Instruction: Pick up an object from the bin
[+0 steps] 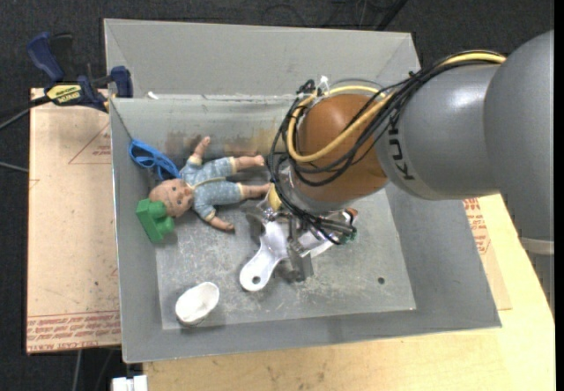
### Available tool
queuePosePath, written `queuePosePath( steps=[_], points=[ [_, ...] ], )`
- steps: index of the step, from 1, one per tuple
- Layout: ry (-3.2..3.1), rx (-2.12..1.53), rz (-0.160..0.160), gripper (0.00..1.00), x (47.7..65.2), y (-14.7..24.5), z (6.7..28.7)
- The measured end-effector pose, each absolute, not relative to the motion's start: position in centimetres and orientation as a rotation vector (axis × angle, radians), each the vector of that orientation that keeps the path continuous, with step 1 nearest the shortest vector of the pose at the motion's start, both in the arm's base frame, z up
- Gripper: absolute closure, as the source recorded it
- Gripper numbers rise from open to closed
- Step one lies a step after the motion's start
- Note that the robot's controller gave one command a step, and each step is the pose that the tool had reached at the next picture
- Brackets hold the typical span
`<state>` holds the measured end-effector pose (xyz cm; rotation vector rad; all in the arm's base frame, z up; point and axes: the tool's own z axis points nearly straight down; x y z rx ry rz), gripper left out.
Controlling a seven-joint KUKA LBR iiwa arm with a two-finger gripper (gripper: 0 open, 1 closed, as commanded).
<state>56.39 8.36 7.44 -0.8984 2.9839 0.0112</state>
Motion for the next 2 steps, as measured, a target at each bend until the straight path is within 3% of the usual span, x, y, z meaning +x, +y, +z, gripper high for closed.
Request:
queuePosePath(
  steps=[1, 2],
  points=[
    [3.068, -0.481, 0.018, 1.0, 56.47, 8.41, 8.31],
    [3.068, -0.48, 0.018, 1.0, 56.48, 8.4, 8.31]
  ],
)
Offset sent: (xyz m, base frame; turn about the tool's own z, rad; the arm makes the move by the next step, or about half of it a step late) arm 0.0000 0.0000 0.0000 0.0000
